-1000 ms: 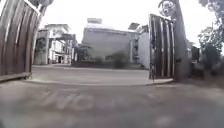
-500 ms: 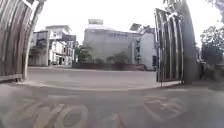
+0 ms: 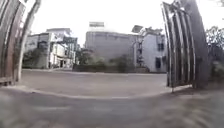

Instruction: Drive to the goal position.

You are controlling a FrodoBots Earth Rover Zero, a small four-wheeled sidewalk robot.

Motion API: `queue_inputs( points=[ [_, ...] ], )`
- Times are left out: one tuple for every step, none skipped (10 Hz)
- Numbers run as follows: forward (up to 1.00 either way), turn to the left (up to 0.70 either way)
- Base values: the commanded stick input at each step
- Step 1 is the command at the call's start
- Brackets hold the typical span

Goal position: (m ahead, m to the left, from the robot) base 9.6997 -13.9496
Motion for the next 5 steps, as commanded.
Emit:
queue_inputs(
  points=[
    [1.0, -0.34],
    [1.0, -0.32],
    [1.0, -0.14],
    [1.0, 0.04],
    [1.0, 0.06]
  ],
)
